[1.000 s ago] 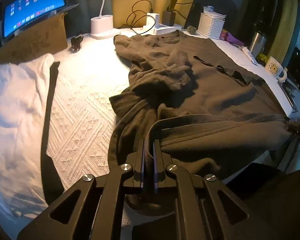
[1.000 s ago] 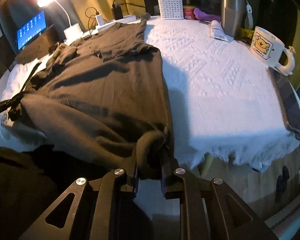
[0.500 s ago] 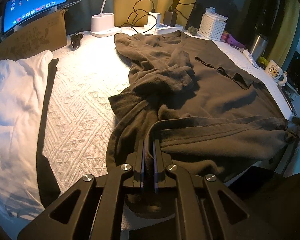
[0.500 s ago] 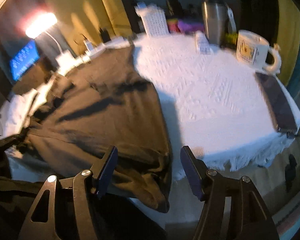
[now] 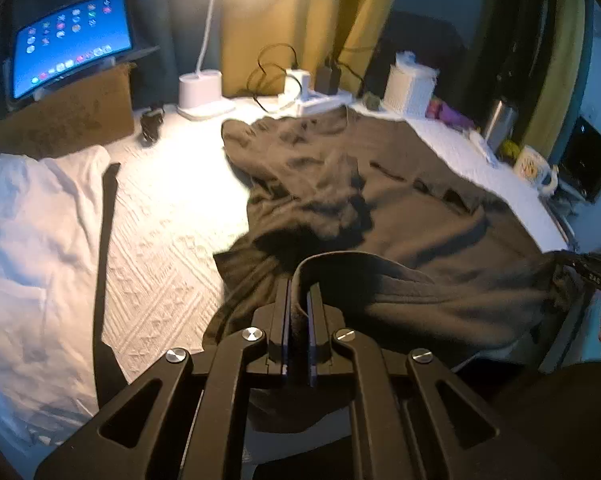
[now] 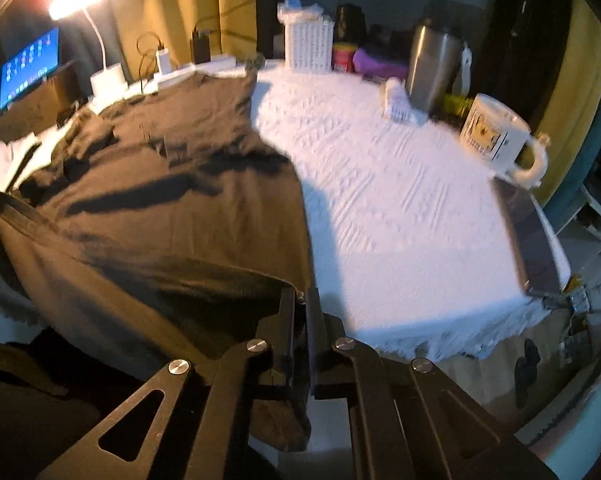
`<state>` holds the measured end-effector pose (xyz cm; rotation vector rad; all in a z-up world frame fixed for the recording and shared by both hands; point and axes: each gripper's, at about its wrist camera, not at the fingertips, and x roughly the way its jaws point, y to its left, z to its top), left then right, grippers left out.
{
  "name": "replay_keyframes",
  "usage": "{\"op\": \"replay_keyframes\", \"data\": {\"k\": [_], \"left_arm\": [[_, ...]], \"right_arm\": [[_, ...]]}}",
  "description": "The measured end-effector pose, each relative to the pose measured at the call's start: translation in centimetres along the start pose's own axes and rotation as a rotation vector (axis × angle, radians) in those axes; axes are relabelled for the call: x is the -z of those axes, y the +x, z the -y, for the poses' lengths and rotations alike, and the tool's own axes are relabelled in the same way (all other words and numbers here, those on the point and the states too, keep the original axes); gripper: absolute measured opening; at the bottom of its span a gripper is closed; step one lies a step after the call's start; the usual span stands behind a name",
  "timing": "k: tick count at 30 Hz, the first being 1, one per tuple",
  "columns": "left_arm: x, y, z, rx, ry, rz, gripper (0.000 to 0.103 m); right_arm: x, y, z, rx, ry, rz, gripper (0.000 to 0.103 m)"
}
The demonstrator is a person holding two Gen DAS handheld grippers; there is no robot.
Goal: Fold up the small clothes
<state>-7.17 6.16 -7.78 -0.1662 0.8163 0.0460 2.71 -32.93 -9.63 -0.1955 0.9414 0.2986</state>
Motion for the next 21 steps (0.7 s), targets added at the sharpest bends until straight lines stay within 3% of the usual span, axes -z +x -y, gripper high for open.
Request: {"op": "replay_keyframes", "data": {"k": [6, 21], "left_arm": [[-1.7, -2.7, 0.9, 0.014, 0.008, 0.104, 0.005], [-6.0, -4.1, 1.1, -0.035, 0.036, 0.183, 0.005]], "right_arm": [[-2.5, -3.2, 0.3, -0.020, 0.002, 0.118, 0.004], [-10.3, -5.5, 2.3, -0.046, 0.045, 0.331, 0.004]]}}
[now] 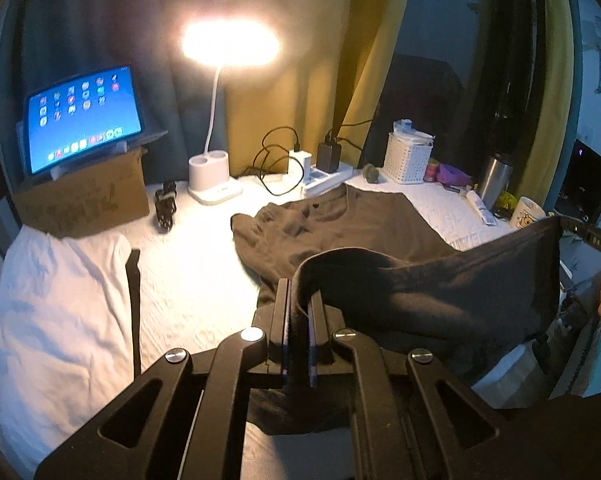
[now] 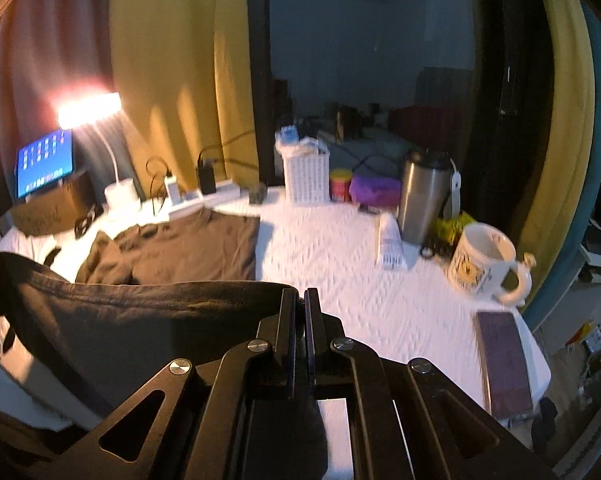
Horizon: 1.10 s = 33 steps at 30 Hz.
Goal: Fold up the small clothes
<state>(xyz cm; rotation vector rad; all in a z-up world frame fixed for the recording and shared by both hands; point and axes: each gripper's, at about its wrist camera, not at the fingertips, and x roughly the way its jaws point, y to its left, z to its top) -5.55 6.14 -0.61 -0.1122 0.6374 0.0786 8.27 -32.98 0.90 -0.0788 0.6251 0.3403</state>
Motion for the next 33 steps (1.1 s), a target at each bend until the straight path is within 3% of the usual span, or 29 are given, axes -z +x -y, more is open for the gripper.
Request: {"op": "replay_keyframes", "data": {"k": [10, 19, 33], "left_arm": [[-3.3, 1.6, -0.2, -0.019, 0.009, 0.028, 0.005], [-5.9, 4.8, -2.1, -0.068, 0.003, 0.021, 0.005], [-9.0, 13.8, -6.2, -0.108, -0.019, -0.048, 0.005]], "right_arm": [[-5.1, 2.7, 1.4, -0.025, 0.059, 0.105, 0.004], [-8.6, 7.8, 0.3, -0.053, 0.042, 0.100, 0.004], [-12.4, 18.8, -0.8, -0.082, 0.036, 0.044, 0.004]]}}
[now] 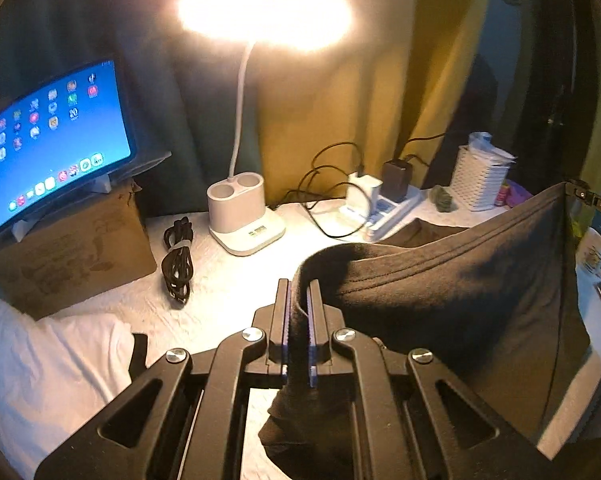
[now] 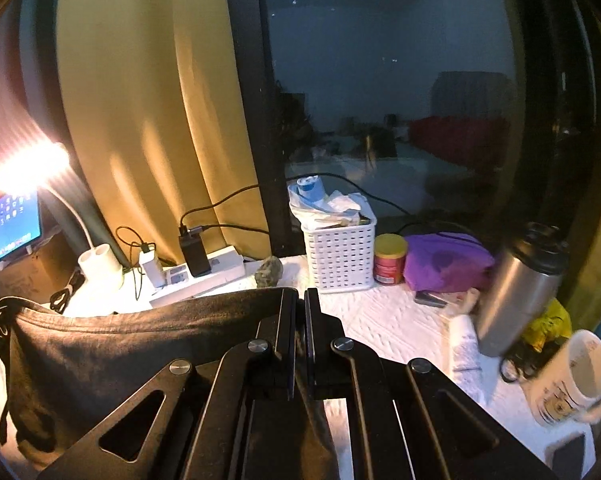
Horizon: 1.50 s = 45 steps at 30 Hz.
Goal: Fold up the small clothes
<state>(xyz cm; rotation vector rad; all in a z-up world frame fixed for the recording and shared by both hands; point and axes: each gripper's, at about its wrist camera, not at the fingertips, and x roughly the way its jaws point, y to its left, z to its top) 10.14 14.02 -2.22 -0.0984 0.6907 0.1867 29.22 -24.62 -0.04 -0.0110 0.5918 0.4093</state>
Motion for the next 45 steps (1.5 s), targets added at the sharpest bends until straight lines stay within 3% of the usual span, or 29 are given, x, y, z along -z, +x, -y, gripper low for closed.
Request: {"op": "replay_keyframes", "data": {"k": [14, 23, 28, 32, 35, 36, 39, 45], "left_arm": [[-0.7, 11.1, -2.2, -0.007, -0.061, -0.162, 0.006], [0.9, 14.2, -4.5, -0.086, -0.129, -0.241, 0.006], [1.5, 13.0, -7.2, -0.098, -0.227, -0.248, 0.006], [2.0, 9.8, -8.1, -0.119, -0.243, -0.222, 0.007], [2.9, 7.3, -8.3, -0.111, -0.252, -0.214, 0.015], [3.5, 6.4, -8.2, -0.097, -0.262, -0.217, 0.022], [5.3, 4.4, -7.1, -0.040, -0.266, -0.232, 0.029], [8.9, 2.0, -4.5, 0.068, -0.237, -0.281, 0.030]], "right_arm": [[0.5, 13.1, -0.2, 0.006, -0.005, -0.143, 0.004], [2.1, 18.3, 0.4, 0.063, -0.016, -0.223, 0.004], [2.6, 18.5, -0.2, 0.082, -0.051, -0.246, 0.004], [2.6, 17.9, -0.8, 0.125, -0.101, -0.283, 0.004], [2.9, 16.6, -1.0, 0.164, -0.127, -0.303, 0.004], [3.0, 16.1, -1.0, 0.173, -0.135, -0.308, 0.004], [3.8, 14.3, -1.0, 0.183, -0.146, -0.324, 0.004], [6.3, 10.4, -0.4, 0.201, -0.120, -0.356, 0.005]]}}
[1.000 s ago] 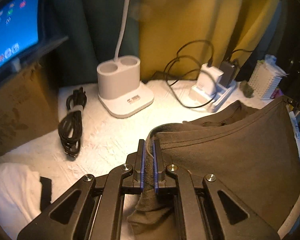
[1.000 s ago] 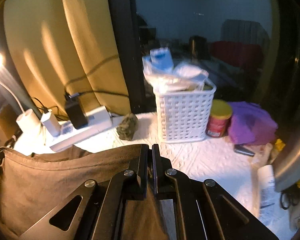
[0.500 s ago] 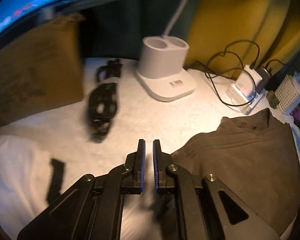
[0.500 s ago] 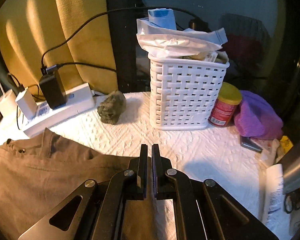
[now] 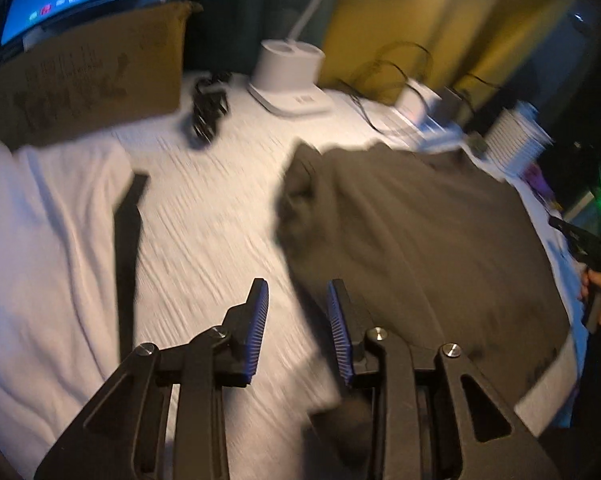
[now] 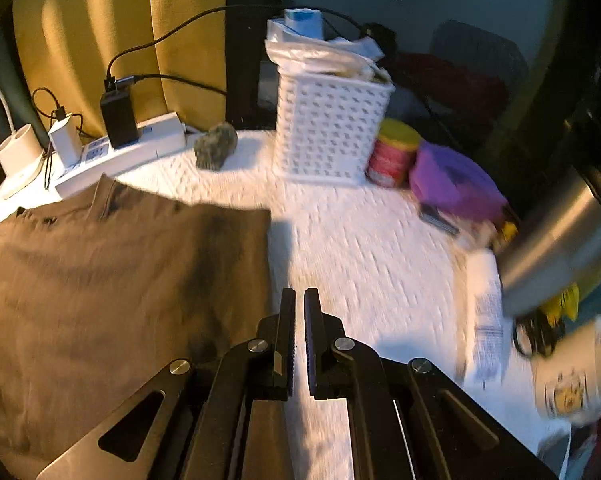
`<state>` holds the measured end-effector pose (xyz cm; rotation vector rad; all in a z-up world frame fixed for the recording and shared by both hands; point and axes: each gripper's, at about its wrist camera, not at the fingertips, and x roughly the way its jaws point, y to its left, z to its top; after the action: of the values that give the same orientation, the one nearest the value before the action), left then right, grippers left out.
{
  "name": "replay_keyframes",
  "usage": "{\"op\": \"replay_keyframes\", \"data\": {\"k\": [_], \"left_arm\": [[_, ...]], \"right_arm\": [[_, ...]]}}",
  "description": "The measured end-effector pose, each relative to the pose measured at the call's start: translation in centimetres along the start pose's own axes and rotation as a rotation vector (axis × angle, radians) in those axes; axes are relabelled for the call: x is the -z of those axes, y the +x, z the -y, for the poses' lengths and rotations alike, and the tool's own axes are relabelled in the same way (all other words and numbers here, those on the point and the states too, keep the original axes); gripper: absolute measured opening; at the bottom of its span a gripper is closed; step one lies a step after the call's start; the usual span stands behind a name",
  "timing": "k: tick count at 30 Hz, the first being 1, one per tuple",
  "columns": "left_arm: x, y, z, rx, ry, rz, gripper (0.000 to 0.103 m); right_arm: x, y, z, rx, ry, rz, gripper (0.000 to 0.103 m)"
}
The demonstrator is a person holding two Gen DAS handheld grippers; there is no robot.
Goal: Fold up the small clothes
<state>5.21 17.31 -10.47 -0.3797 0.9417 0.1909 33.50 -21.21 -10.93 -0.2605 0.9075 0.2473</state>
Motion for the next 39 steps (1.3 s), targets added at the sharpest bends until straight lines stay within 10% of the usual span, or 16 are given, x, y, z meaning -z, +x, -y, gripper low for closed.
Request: {"op": "replay_keyframes", "data": {"k": [21, 26, 34, 37, 39], "left_arm": [[7.2, -0.1, 3.3, 0.120, 0.140, -0.054, 0.047], [7.4, -0.4, 3.6, 0.054, 0.091, -0.059, 0.013], [11.6, -3.1, 3.4, -0.045, -0.036, -0.040, 0.010], [12.7, -3.6, 3.1, -0.051, -0.074, -0.029, 0.010], [13.0, -4.1, 2.7, -0.041, -0.099, -0.031, 0.010]], "right_arm": [[13.5, -7.4, -0.6, -0.090, -0.073, -0.080, 0.005], [15.0, -6.7, -1.6, 0.014, -0.139, -0.087, 0.006], [15.4, -7.1, -0.9, -0.003, -0.101, -0.067, 0.006], [15.6, -7.4, -0.5, -0.003, -0.084, -0.061, 0.016], [15.8, -7.5, 0.1, 0.037, -0.075, -0.058, 0.059]]}}
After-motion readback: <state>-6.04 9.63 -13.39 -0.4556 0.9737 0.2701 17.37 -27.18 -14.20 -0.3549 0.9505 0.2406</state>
